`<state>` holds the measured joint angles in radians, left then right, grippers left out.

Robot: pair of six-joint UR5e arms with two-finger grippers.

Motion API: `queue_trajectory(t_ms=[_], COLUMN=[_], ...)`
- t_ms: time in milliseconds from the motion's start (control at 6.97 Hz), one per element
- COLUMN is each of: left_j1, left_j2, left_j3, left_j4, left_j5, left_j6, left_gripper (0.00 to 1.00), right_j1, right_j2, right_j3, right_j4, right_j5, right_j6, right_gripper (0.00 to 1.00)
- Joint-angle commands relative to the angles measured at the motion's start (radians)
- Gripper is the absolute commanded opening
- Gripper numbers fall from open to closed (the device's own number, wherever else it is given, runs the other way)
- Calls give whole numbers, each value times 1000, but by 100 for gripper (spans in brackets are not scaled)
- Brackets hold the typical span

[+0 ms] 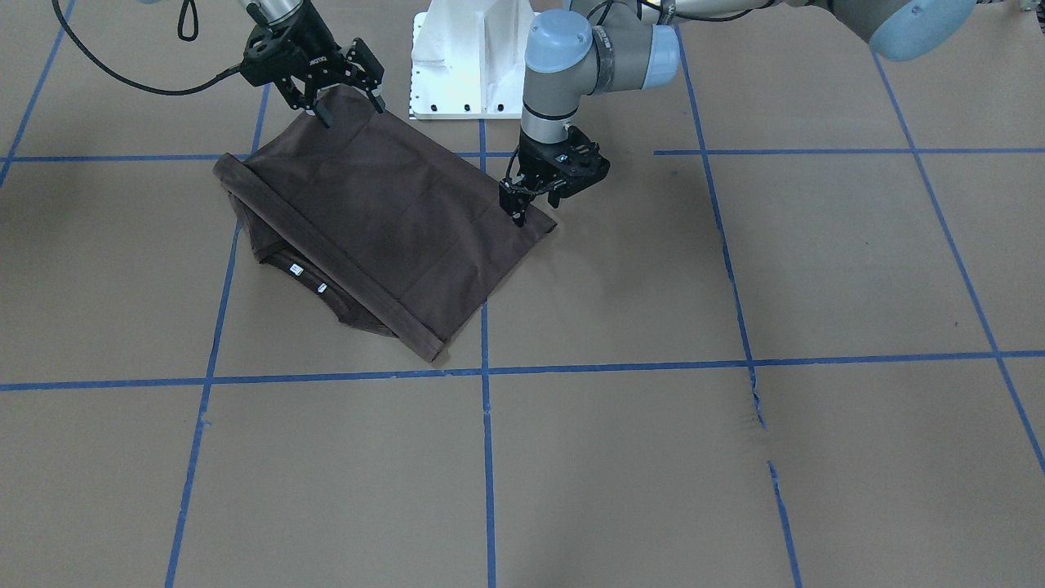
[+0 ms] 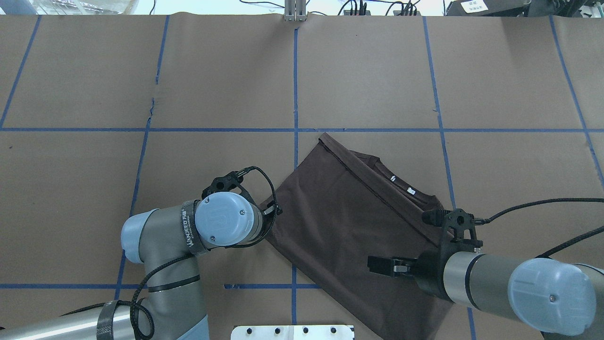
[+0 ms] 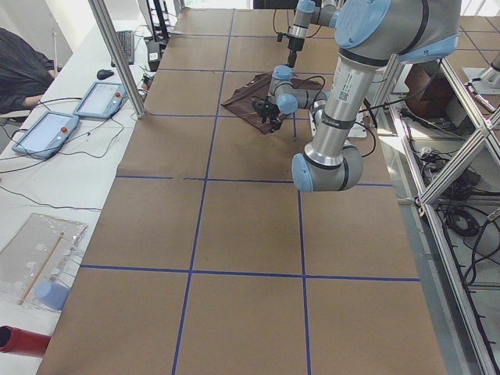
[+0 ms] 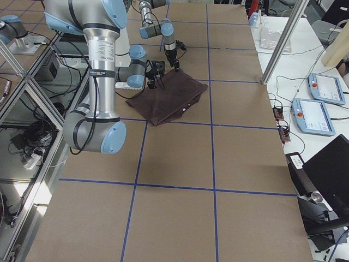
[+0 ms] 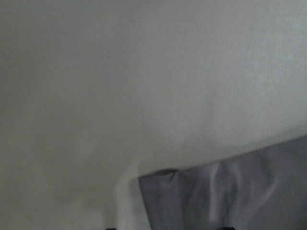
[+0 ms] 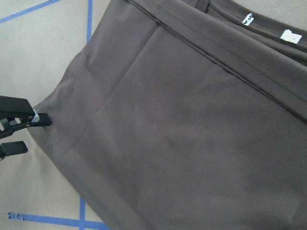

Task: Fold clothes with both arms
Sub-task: 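Grasp the shirt corner with the left gripper beside the held right corner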

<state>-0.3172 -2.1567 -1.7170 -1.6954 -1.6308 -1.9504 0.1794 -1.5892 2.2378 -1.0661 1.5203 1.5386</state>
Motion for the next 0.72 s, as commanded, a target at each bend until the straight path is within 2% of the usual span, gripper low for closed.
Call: queue_trajectory(t_ms=[0, 287, 430, 574], left_j1=[-8, -8, -8, -8], left_j2=[0, 0, 0, 0], left_j3=[5, 11, 13, 20], left_j4=[-3, -6, -6, -7], left_j5=[0, 0, 0, -1], left_j6=[10, 10, 10, 10], left_gripper=[78, 76, 72, 62], right_j1=[2, 2, 2, 2], right_j2=[0, 2, 2, 2], right_j3=[-1, -1, -1, -1], right_j4=[0, 0, 0, 0], right_j5=[0, 1, 0, 0], right_j6=[0, 0, -2, 0], right_gripper=[100, 100, 100, 100])
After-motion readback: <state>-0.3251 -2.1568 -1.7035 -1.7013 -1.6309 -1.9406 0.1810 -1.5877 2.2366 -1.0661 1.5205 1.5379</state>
